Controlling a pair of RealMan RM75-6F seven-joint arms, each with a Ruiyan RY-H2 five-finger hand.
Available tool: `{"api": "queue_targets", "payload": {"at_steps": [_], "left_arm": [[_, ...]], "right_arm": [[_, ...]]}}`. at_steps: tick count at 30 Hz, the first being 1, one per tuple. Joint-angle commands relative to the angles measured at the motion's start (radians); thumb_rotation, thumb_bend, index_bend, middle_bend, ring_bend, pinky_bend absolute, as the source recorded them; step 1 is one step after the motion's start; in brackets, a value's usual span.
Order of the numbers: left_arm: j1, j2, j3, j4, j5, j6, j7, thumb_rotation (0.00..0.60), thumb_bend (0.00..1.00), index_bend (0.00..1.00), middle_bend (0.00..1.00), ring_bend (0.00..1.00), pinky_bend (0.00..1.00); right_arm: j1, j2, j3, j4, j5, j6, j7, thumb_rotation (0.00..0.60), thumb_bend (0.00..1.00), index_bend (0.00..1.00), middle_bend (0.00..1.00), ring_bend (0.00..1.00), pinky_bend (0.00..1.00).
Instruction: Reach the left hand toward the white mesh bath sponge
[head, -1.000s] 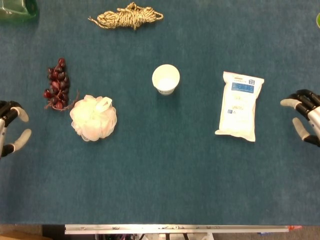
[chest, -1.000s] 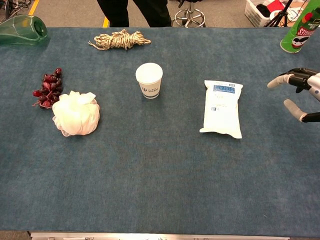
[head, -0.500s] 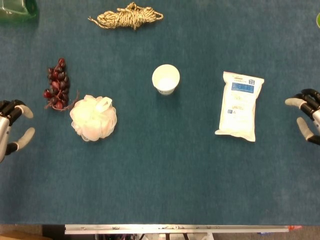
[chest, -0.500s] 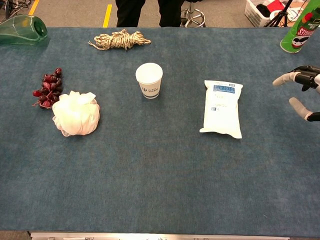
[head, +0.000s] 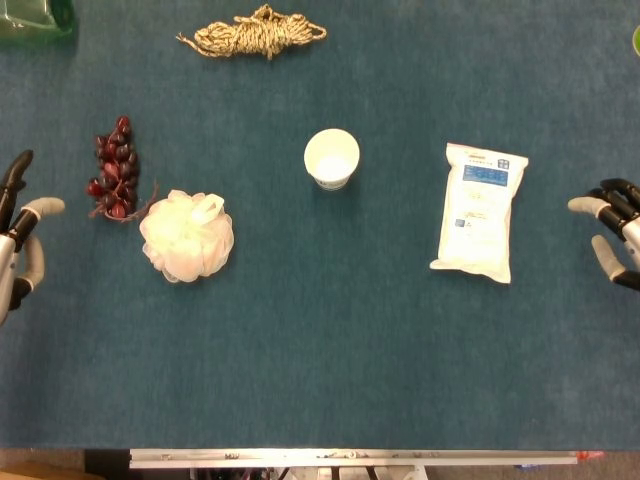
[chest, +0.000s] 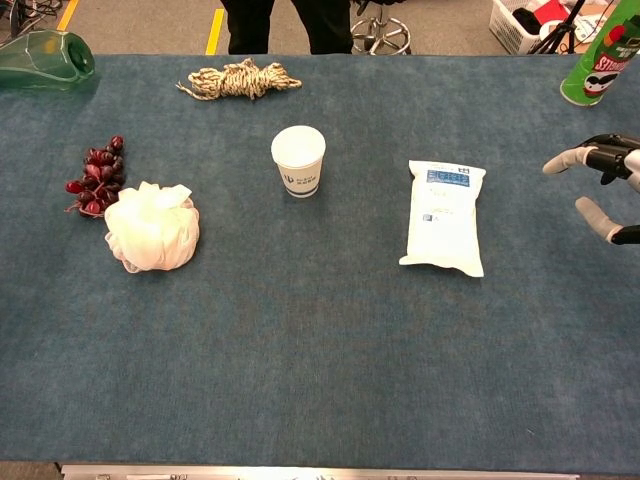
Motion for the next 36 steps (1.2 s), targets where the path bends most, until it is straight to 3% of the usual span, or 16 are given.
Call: {"api": "queue_targets", "payload": {"at_steps": [1, 8, 20, 27, 36], "left_arm": [[0.000, 0.004, 0.003, -0.006, -0.003, -0.008, 0.002, 0.600, 0.85, 0.25, 0.00, 0.18, 0.91], [-0.003, 0.018, 0.011, -0.028, -0.004, -0.027, -0.010, 0.600, 0.87, 0.15, 0.00, 0.17, 0.91], [-0.014, 0.036, 0.049, -0.083, 0.038, -0.051, -0.103, 0.600, 0.87, 0.13, 0.00, 0.17, 0.91], [-0.080, 0.076, 0.091, -0.166, 0.093, -0.121, -0.394, 0.600, 0.89, 0.14, 0.00, 0.19, 0.92], [-0.210, 0.118, 0.093, -0.307, 0.133, -0.235, -0.640, 0.600, 0.89, 0.14, 0.00, 0.19, 0.92]], "right_arm": [[0.000, 0.000, 0.000, -0.001, 0.000, 0.000, 0.000, 0.600, 0.49, 0.30, 0.32, 0.19, 0.40], [-0.001, 0.003, 0.002, -0.002, -0.001, 0.005, 0.002, 0.600, 0.49, 0.30, 0.32, 0.19, 0.40], [-0.004, 0.008, 0.005, -0.007, -0.002, 0.015, 0.006, 0.600, 0.49, 0.30, 0.33, 0.19, 0.40], [-0.006, 0.013, 0.006, -0.011, -0.005, 0.022, 0.011, 0.600, 0.49, 0.30, 0.33, 0.19, 0.40], [-0.006, 0.016, 0.007, -0.012, -0.006, 0.024, 0.016, 0.600, 0.49, 0.30, 0.33, 0.19, 0.40]]}}
